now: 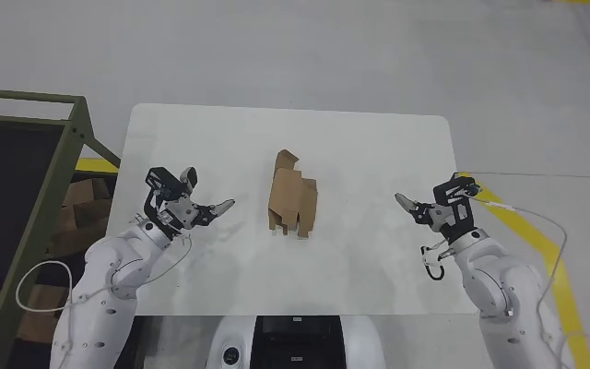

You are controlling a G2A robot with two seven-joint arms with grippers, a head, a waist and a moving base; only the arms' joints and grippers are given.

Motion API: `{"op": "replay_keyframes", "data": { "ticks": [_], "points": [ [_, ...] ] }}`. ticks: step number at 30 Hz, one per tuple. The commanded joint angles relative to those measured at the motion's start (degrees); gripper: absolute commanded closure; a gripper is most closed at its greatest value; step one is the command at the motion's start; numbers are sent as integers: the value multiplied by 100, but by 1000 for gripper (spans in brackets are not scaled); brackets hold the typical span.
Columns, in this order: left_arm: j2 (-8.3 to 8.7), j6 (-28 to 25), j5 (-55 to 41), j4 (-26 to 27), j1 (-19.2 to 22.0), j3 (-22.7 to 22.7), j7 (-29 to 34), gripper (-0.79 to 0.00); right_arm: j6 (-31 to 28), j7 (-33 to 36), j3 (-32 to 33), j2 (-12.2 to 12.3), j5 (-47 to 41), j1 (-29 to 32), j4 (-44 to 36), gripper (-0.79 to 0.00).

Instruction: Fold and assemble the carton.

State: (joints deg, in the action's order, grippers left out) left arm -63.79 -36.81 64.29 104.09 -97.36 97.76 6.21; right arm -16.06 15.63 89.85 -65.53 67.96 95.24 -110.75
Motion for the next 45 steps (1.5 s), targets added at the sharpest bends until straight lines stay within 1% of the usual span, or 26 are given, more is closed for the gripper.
{"op": "replay_keyframes", "data": {
  "ticks": [1,6,8,10,12,13,16,19,22,23,33,35,37,40,45],
  "points": [
    [-1,8,-19,-5,2,-4,-3,-785,5,-4,0,-1,-2,1,1,-785],
    [-2,14,-28,2,1,-18,4,-785,5,-4,0,-1,-2,1,1,-785],
    [-8,82,-24,69,29,-119,82,-785,5,-4,0,-1,-2,1,1,-785],
    [-17,121,-211,37,147,-305,353,-785,5,-4,0,-1,-2,1,1,-785],
    [-26,202,-553,4,381,-505,804,-785,5,-4,0,-1,-2,1,1,-785],
    [-28,219,-760,2,547,-645,1154,-785,5,-4,0,-1,-2,1,1,-785],
    [-40,407,-1330,-67,876,-946,1993,-785,5,-4,0,-1,-2,1,1,-785],
    [-49,652,-1916,-130,1295,-1257,2869,-785,5,-4,0,-1,-2,1,1,-785],
    [-55,910,-2113,-179,1624,-1543,3528,-785,5,-4,0,-1,-2,1,1,-785],
    [-56,937,-2123,-185,1655,-1576,3600,-785,5,-4,0,-1,-2,1,1,-785],
    [-56,937,-2123,-185,1655,-1576,3600,-785,5,-4,0,-1,-2,1,1,-785],
    [-67,1049,-2127,-311,1664,-1696,3595,-785,5,-4,0,-1,-2,1,1,-785],
    [-93,1327,-2268,-495,1798,-1879,3730,-785,5,-4,0,-1,-2,1,1,-785],
    [-133,1786,-2567,-836,2125,-2136,4112,-785,5,-4,0,-1,-2,1,1,-785],
    [-211,2092,-3010,-1382,2583,-2518,4262,-785,5,-4,0,-1,-2,1,1,-785]
  ]
}}
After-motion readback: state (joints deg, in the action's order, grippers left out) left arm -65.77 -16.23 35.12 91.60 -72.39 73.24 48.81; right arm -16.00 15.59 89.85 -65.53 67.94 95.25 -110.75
